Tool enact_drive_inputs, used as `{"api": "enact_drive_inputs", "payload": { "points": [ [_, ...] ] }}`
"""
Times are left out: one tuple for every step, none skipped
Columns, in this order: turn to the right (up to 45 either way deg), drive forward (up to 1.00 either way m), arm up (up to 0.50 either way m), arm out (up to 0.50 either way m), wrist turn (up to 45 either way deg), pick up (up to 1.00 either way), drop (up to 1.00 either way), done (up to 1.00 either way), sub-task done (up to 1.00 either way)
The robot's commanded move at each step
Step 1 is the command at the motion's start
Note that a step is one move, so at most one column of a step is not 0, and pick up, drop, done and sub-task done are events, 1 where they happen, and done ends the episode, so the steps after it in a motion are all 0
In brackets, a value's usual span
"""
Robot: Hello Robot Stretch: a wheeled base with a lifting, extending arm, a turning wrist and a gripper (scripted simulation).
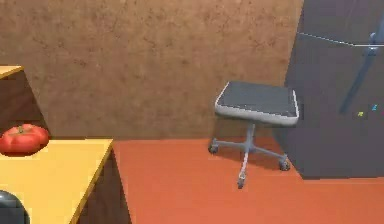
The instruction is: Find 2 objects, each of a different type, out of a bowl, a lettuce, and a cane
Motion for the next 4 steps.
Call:
{"api": "enact_drive_inputs", "payload": {
  "points": [
    [0.0,0.90,0.00,0.00,0.0,0.00,0.00,0.00,0.00],
    [-45.0,0.00,0.00,0.00,0.0,0.00,0.00,0.00,0.00],
    [0.0,0.30,0.00,0.00,0.0,0.00,0.00,0.00,0.00],
    [-45.0,0.00,0.00,0.00,0.0,0.00,0.00,0.00,0.00]
  ]
}}
